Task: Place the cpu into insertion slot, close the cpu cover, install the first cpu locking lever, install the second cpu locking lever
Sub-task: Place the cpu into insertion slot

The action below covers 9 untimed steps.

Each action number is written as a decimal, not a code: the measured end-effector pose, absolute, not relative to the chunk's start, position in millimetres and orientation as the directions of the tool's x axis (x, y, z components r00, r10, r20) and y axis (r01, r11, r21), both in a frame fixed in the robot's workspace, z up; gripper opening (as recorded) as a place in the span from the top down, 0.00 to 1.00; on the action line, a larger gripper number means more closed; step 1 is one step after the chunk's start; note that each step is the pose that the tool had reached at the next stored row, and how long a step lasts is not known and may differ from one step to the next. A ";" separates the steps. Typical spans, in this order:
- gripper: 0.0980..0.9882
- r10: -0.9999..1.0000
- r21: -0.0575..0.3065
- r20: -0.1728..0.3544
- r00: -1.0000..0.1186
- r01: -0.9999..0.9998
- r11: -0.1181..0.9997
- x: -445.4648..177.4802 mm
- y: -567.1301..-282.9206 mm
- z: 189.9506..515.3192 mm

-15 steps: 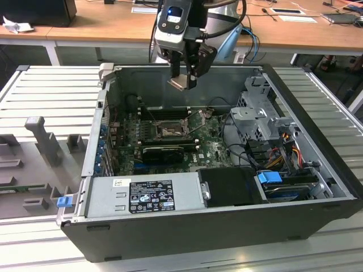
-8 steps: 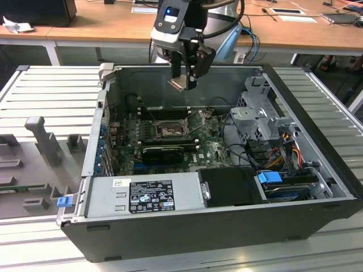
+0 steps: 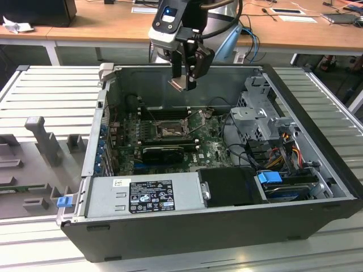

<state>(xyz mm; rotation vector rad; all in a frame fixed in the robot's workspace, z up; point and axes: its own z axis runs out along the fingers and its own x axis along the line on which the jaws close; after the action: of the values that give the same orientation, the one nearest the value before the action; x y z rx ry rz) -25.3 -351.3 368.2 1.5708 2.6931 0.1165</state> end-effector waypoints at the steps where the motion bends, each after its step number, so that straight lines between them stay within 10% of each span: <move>1: 0.52 0.872 0.075 0.019 -0.490 0.870 0.487 -25.3 -351.3 368.2; 9: 0.52 0.885 0.075 0.019 -0.464 0.884 0.462 -25.3 -351.3 368.0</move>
<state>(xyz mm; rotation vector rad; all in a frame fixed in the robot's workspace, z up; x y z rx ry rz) -25.3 -351.3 368.0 1.6141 2.6666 0.1155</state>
